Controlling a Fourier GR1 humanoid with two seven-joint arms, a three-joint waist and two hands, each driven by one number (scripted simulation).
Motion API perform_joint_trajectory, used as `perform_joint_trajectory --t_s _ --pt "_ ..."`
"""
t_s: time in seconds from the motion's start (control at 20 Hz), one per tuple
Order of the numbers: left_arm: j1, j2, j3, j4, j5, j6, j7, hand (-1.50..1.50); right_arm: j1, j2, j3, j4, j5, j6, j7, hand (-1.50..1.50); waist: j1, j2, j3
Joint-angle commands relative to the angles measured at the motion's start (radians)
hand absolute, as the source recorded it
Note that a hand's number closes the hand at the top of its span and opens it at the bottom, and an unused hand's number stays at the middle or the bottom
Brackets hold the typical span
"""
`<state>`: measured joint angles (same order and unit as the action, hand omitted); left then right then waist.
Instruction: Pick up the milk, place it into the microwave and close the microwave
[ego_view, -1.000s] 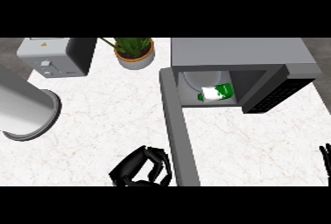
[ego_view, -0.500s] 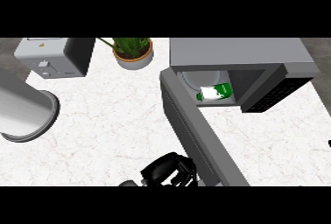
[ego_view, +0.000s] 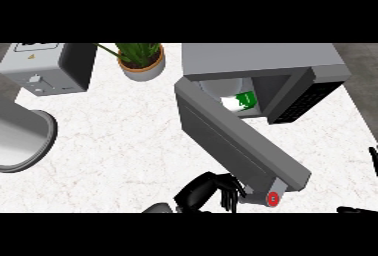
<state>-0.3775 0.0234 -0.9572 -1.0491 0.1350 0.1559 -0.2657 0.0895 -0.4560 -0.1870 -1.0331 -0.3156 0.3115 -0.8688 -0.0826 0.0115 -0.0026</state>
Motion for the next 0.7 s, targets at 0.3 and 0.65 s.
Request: perform_joint_trajectory --t_s 0.3,0.65 --pt "-0.164 -0.022 -0.101 -0.002 0.199 0.190 0.005 1.50 -0.008 -0.039 0.036 -0.120 -0.043 0.096 0.028 -1.50 -0.085 0.010 -0.003" --pt "-0.327 -0.022 -0.043 0.027 0.262 0.284 -0.021 1.50 -0.039 -0.047 0.080 -0.178 -0.050 0.100 0.083 -1.50 -0.142 0.021 -0.004"
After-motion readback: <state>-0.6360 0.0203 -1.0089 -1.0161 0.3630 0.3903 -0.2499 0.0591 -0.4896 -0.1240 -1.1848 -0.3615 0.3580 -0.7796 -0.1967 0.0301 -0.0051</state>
